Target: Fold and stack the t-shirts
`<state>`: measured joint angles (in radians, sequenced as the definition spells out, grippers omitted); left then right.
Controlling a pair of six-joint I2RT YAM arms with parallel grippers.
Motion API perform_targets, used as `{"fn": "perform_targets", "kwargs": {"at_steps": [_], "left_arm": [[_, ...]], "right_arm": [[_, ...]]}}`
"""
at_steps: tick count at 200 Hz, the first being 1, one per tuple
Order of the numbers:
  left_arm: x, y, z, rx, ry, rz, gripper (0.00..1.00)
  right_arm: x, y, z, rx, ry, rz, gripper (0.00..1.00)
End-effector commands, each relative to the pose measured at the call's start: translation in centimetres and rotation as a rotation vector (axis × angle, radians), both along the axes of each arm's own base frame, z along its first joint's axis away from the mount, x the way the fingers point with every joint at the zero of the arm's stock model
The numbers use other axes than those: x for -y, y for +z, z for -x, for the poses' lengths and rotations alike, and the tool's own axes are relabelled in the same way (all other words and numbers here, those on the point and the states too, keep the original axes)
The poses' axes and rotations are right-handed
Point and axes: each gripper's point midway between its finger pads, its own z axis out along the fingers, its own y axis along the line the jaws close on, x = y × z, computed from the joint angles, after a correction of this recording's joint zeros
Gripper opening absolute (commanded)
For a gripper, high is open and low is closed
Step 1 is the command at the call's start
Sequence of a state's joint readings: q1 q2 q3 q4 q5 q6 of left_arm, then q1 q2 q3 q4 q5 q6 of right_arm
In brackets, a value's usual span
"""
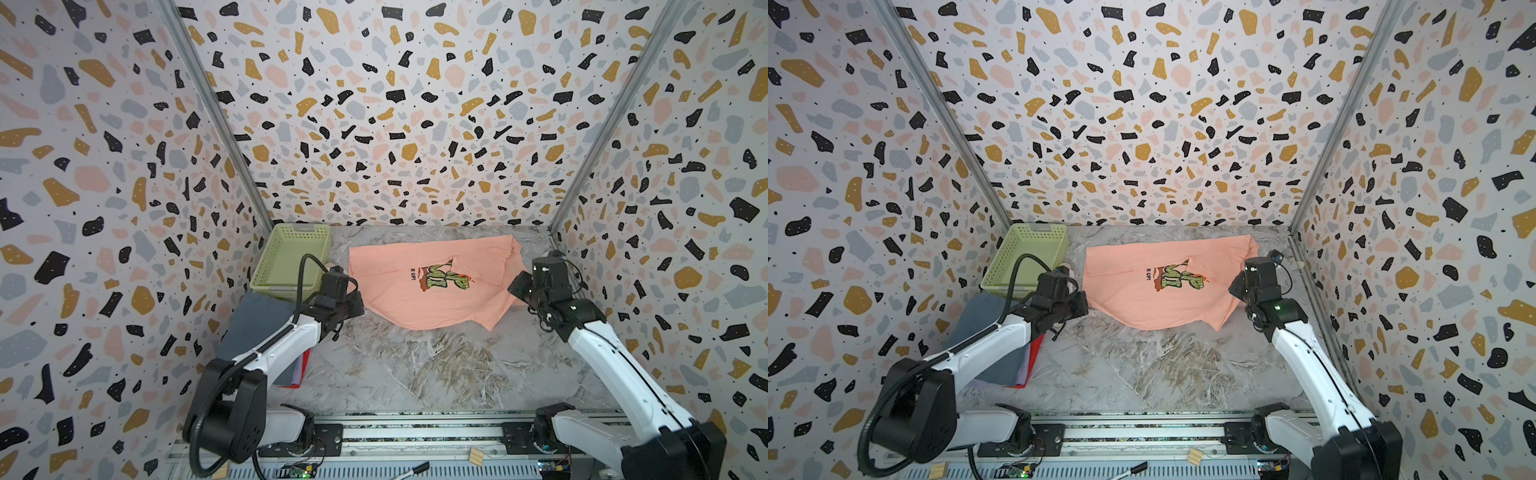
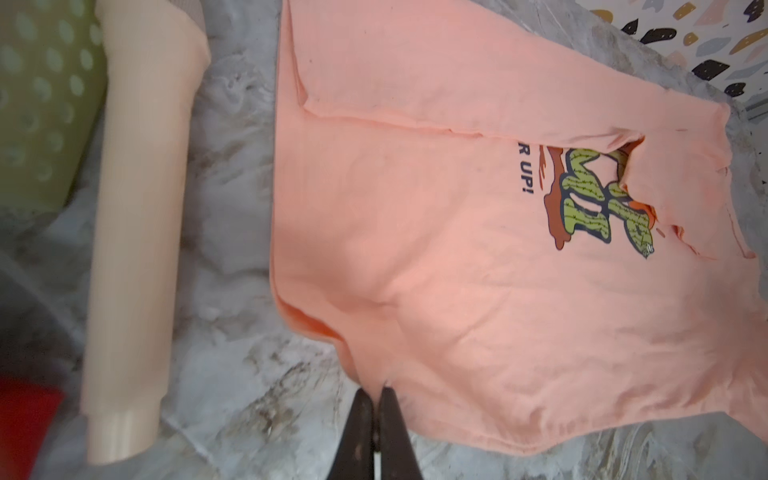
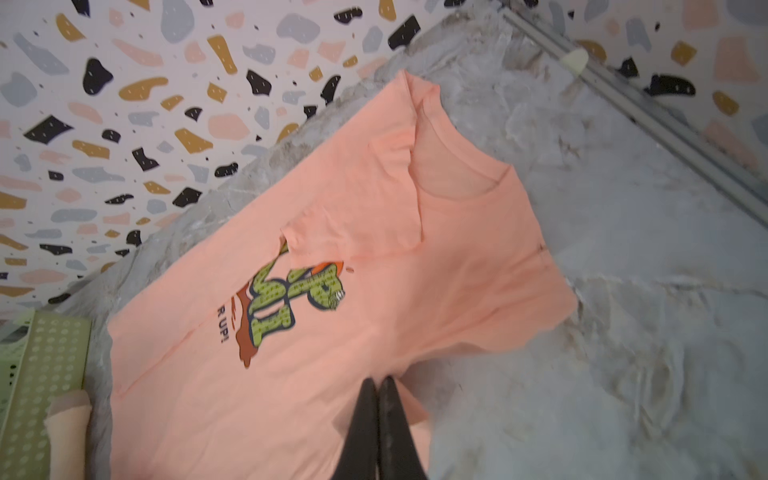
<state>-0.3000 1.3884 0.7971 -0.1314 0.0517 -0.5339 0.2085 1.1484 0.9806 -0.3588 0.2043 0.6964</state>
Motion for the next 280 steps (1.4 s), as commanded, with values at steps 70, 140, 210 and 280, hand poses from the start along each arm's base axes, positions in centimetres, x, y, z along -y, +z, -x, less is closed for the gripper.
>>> {"fn": "perform_targets", "kwargs": {"at_steps": [70, 140, 210, 280], "left_arm": [[-1.6, 1.0, -10.1, 0.056, 0.044, 0.071, 0.0], [-2.3, -2.3, -15.2, 0.006, 0.063, 0.08, 0.0], [-5.3, -1.4, -17.2, 0.029, 0.174, -0.03, 0.45], [0.9, -0.8, -16.2, 0.043, -0.025, 0.042, 0.51]], "right_arm": [[0.5, 2.5, -15.6, 0.176, 0.161, 0.005, 0.0], [1.4, -1.4, -22.6, 0.129, 0.176, -0.019, 0.0], [3.7, -6.4, -24.0, -0.017, 0.117, 0.03, 0.56], [-1.3, -8.8, -22.6, -0.011, 0.278, -0.03, 0.57]]}}
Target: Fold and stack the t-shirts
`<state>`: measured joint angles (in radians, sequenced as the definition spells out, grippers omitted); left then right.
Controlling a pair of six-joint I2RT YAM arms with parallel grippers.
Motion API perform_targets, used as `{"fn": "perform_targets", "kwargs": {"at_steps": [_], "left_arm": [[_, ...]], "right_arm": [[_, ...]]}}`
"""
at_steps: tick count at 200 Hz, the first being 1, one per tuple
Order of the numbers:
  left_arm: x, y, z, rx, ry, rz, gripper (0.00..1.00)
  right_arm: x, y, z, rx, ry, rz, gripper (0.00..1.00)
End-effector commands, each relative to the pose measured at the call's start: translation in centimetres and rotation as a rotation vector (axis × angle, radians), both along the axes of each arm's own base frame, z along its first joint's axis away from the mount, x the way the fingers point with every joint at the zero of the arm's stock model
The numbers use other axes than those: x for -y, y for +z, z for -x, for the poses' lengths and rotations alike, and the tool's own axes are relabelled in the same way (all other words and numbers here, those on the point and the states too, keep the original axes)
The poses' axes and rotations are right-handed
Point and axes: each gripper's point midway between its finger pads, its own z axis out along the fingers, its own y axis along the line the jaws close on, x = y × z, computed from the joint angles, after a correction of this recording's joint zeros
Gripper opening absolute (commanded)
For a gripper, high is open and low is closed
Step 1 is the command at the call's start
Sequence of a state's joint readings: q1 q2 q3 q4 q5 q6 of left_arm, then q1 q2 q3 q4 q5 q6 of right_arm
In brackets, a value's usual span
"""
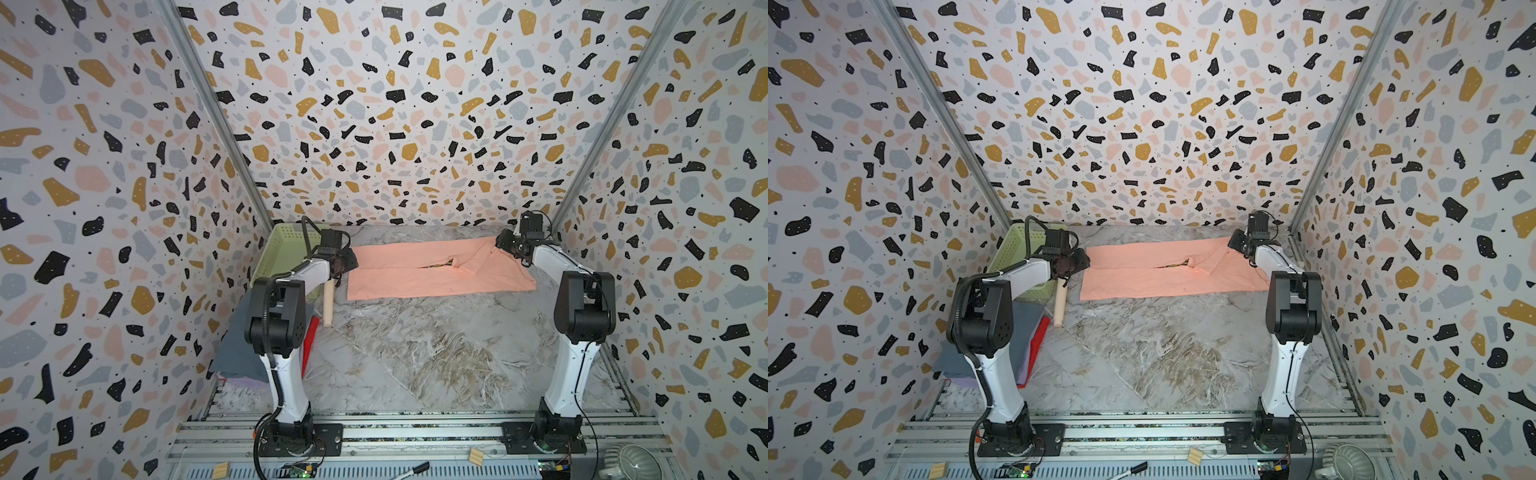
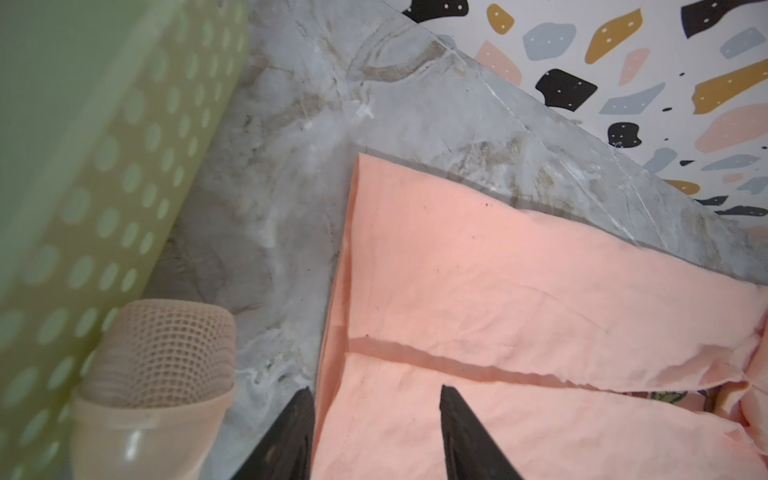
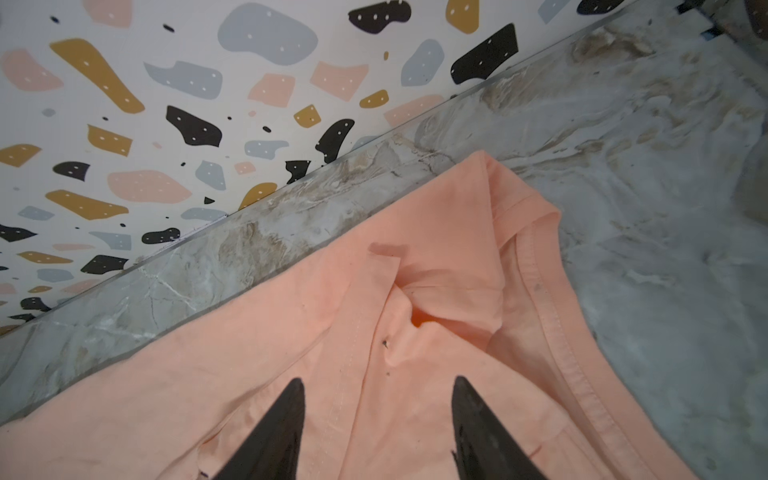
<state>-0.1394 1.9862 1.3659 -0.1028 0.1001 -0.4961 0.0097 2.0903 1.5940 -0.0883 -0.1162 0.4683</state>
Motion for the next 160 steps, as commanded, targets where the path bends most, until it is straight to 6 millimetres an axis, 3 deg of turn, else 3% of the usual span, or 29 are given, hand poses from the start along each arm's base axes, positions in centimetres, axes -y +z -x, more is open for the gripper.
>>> {"fn": "perform_targets", "kwargs": {"at_steps": [1, 43, 66, 96, 130, 160], "left_arm": [[4.0, 1.6, 0.2, 0.044, -0.127, 0.031, 0.51], [7.2, -1.0, -0.7, 0.028, -0.185, 0.084, 0.53], [7.3, -3.0, -1.2, -0.005, -0.173, 0.088, 0.53], [6.6, -5.4, -0.3, -0.056, -0.16, 0.047, 0.53], [6.8, -8.4, 4.4, -0.17, -0.204, -0.011, 0.53], [8.1, -10.4, 12.2, -0.268, -0.243, 0.008, 0.53]], "right_arm": [[-2.8, 1.8, 0.0, 0.053, 0.083, -0.03, 0.57], [-5.7, -2.3, -0.1, -0.014, 0.124, -0.073, 0.57], [-6.6, -4.6, 0.2, -0.068, 0.126, -0.089, 0.57], [-6.7, -7.6, 1.3, -0.162, 0.1, -0.067, 0.57], [-7.1, -9.9, 0.5, -0.22, 0.096, -0.087, 0.57], [-9.1, -10.3, -1.8, -0.19, 0.163, -0.16, 0.57]]}}
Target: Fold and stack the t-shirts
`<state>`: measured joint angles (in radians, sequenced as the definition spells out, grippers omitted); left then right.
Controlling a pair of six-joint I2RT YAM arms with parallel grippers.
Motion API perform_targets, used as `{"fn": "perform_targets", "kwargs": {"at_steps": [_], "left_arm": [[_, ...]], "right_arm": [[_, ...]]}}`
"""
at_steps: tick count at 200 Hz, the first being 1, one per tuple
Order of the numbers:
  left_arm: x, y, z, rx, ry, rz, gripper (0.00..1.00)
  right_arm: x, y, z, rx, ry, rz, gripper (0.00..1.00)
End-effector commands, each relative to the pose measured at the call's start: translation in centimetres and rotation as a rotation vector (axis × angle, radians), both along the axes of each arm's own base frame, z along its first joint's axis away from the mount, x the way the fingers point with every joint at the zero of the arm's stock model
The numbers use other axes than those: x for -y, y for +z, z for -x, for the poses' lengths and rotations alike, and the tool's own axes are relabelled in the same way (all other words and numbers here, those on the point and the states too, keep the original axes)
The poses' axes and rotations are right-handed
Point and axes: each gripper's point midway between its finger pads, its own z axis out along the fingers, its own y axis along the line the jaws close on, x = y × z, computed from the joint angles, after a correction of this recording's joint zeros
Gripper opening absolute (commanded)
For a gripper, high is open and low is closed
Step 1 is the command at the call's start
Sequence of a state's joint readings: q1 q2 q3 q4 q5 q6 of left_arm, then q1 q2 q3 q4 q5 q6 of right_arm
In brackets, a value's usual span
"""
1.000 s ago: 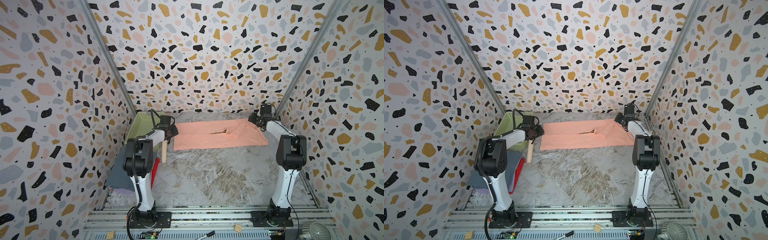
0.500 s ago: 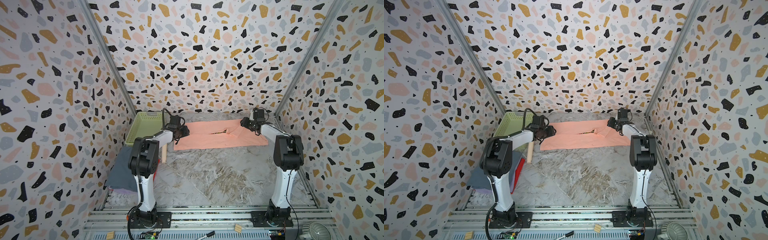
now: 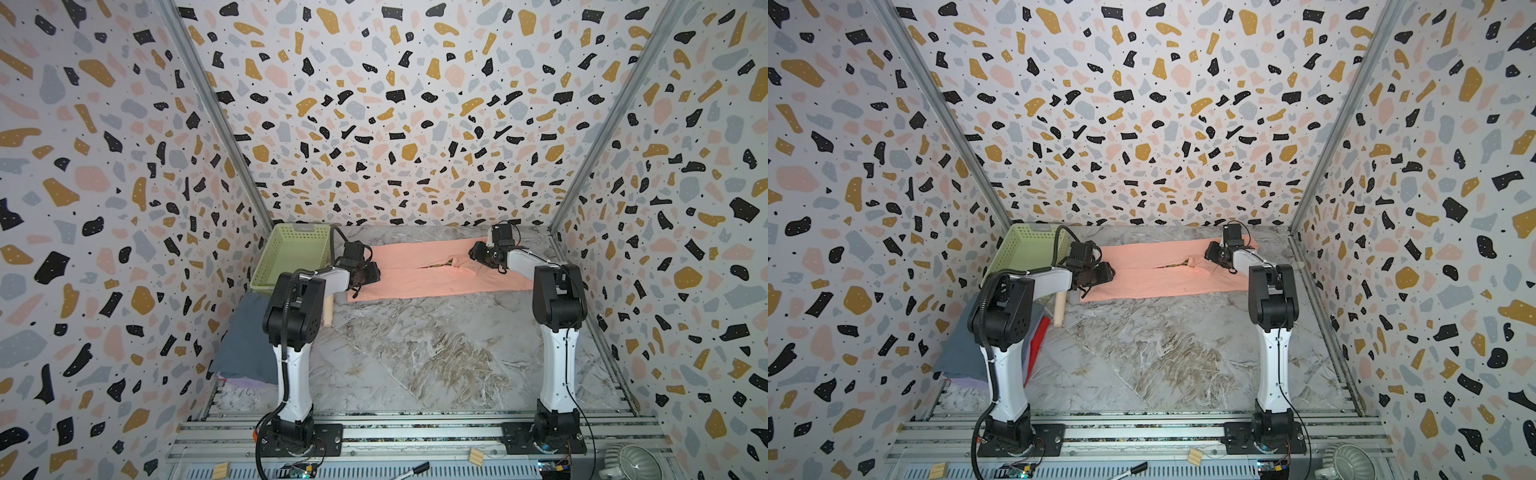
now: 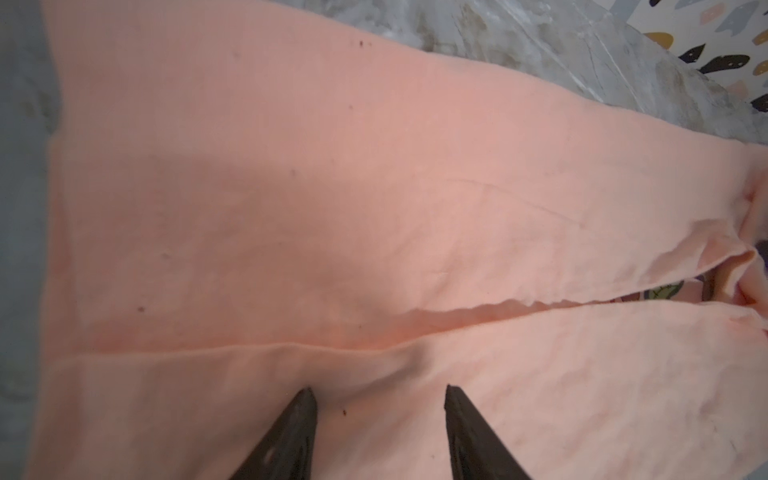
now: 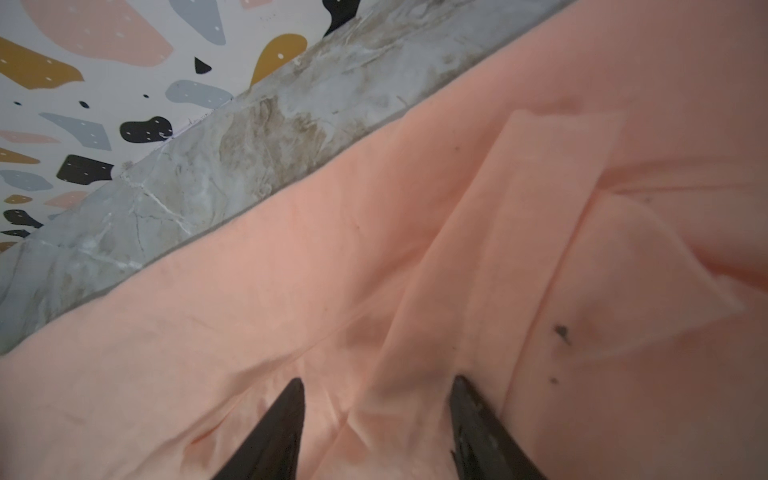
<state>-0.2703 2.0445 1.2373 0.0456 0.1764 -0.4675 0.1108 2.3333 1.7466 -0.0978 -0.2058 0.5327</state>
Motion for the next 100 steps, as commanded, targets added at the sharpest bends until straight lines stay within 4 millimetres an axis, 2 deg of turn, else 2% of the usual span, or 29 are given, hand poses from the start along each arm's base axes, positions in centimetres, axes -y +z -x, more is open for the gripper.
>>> {"fn": "perform_targets", "kwargs": {"at_steps": [1, 25, 46, 62, 81, 100], "left_arm": [[0.6, -5.1, 9.0, -0.224, -0.046, -0.044, 0.53], [3.0, -5.9, 17.0, -0.295, -0.178, -0.054, 0.53], [6.9, -6.0, 24.4, -0.348, -0.377, -0.077, 0.53], [10.2, -5.5, 28.6, -0.351, -0.509, -0.065, 0.53], [14.1, -3.7, 30.9, -0.312, -0.628, -0.014, 0.53], [16.3, -1.6, 30.4, -0.252, -0.655, 0.019, 0.53]], "right_arm": [[-1.6, -2.6, 0.1, -0.073, 0.042, -0.061, 0.57], [-4.1, -1.4, -1.8, 0.006, 0.116, -0.153, 0.57], [-7.3, -0.1, -2.4, 0.071, 0.208, -0.233, 0.57], [-10.4, 0.8, -2.4, 0.11, 0.29, -0.271, 0.57], [-14.6, 1.8, -1.6, 0.16, 0.413, -0.333, 0.57], [-18.1, 3.3, -0.7, 0.211, 0.526, -0.388, 0.57]]}}
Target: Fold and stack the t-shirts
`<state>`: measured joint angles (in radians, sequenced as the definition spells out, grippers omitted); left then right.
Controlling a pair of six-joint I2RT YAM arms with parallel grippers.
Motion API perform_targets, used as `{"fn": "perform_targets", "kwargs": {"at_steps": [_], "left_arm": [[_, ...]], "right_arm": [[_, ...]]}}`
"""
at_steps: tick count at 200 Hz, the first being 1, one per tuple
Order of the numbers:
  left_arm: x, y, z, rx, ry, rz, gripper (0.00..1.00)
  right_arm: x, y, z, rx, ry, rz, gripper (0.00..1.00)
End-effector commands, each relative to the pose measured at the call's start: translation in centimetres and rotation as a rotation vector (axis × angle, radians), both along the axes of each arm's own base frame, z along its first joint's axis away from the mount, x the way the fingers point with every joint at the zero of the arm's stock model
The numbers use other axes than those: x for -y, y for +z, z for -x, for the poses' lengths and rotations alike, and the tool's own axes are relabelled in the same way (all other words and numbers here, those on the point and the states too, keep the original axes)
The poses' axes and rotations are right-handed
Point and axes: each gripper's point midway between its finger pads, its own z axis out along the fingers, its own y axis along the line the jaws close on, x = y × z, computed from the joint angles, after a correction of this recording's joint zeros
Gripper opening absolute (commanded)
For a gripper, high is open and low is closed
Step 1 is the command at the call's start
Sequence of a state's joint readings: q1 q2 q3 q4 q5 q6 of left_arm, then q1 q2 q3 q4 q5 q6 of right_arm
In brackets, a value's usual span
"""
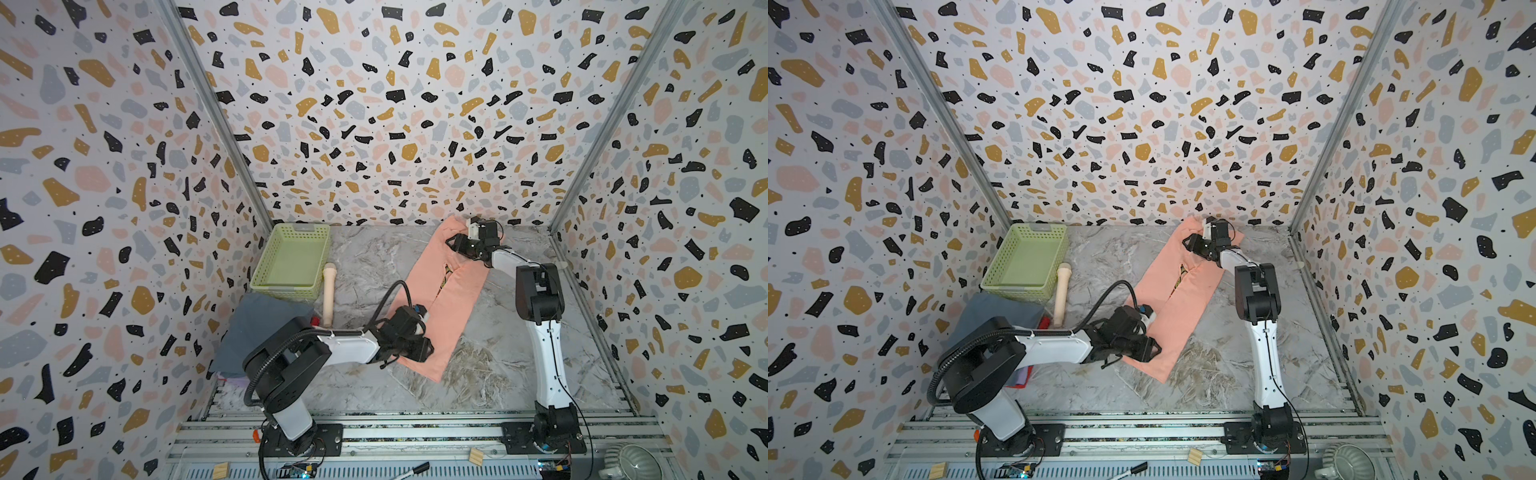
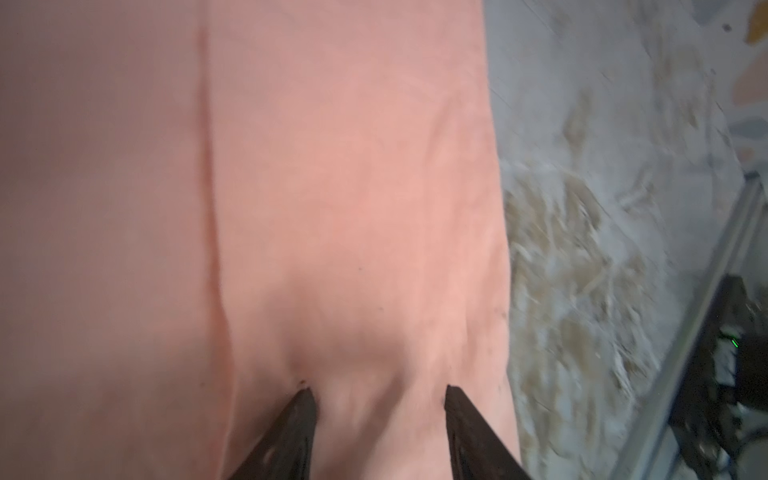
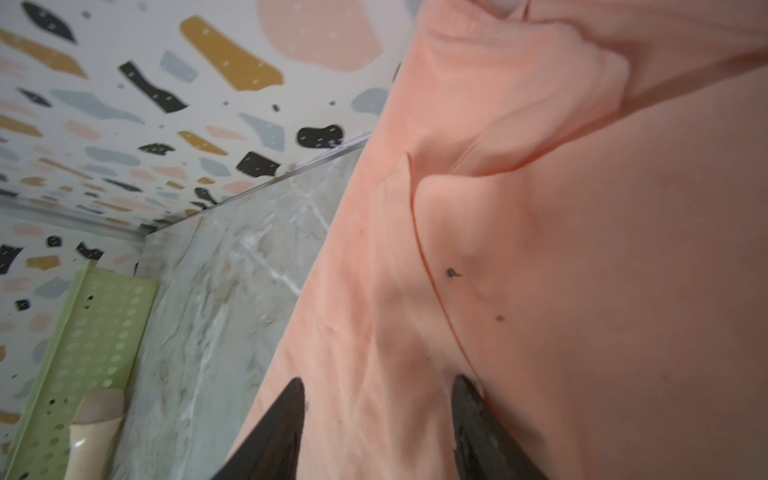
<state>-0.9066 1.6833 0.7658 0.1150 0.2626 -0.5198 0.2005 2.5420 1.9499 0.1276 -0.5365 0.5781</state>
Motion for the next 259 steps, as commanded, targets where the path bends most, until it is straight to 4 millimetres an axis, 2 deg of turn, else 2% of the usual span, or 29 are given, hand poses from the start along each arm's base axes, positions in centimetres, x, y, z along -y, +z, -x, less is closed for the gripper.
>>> {"fn": "perform_targets", "kwargs": {"at_steps": [1, 19, 39, 59, 76, 90, 108, 125, 137, 152, 176, 209, 235, 259], "left_arm": [[-1.0, -1.5, 2.6, -0.127, -0.01, -0.078, 0.53], [-0.2, 0.7, 1.1, -0.061, 0.007, -0.063, 0.53], [0.6, 3.5, -0.1, 0.0, 0.029, -0.009, 0.54], [0.3, 5.4, -1.3, 0.044, 0.075, 0.026, 0.55], [-1.3, 5.5, -2.6, 0.056, 0.151, 0.018, 0.56], [-3.7, 4.7, -3.9, 0.055, 0.231, -0.017, 0.56], [-6.2, 3.8, -5.0, 0.093, 0.28, -0.1, 0.56], [-8.2, 2.5, -5.4, 0.136, 0.26, -0.258, 0.56], [-8.9, 1.8, -5.3, 0.149, 0.24, -0.315, 0.56], [-9.0, 1.1, -4.9, 0.141, 0.22, -0.316, 0.56], [-8.6, -0.7, -4.0, 0.089, 0.198, -0.307, 0.56], [-7.5, -2.6, -1.3, 0.028, 0.14, -0.285, 0.56], [-5.9, -3.7, 1.4, -0.026, 0.067, -0.252, 0.56], [-5.5, -4.2, 2.1, -0.043, 0.059, -0.248, 0.56]], "right_arm": [[-6.7, 2.4, 2.2, 0.063, 0.213, -0.112, 0.57], [-8.2, 4.3, 2.9, 0.114, 0.296, -0.16, 0.57], [-8.5, 7.2, 3.6, 0.196, 0.367, -0.187, 0.58], [-7.4, 9.5, 4.1, 0.241, 0.382, -0.177, 0.58], [-5.4, 10.3, 4.3, 0.24, 0.319, -0.146, 0.58], [-3.2, 9.3, 4.2, 0.199, 0.213, -0.068, 0.58], [-1.5, 7.5, 4.3, 0.157, 0.126, 0.039, 0.59], [-1.3, 5.1, 4.7, 0.08, 0.102, 0.089, 0.59], [-2.1, 3.8, 5.5, 0.058, 0.119, 0.11, 0.59], [-2.6, 2.4, 5.7, 0.049, 0.102, 0.175, 0.59], [-3.7, 0.8, 5.5, 0.028, 0.109, 0.186, 0.59], [-5.6, -1.6, 5.4, -0.001, 0.149, 0.197, 0.59], [-7.9, -2.5, 6.0, -0.001, 0.214, 0.173, 0.59], [-9.4, -2.5, 6.2, 0.015, 0.246, 0.174, 0.59]]}}
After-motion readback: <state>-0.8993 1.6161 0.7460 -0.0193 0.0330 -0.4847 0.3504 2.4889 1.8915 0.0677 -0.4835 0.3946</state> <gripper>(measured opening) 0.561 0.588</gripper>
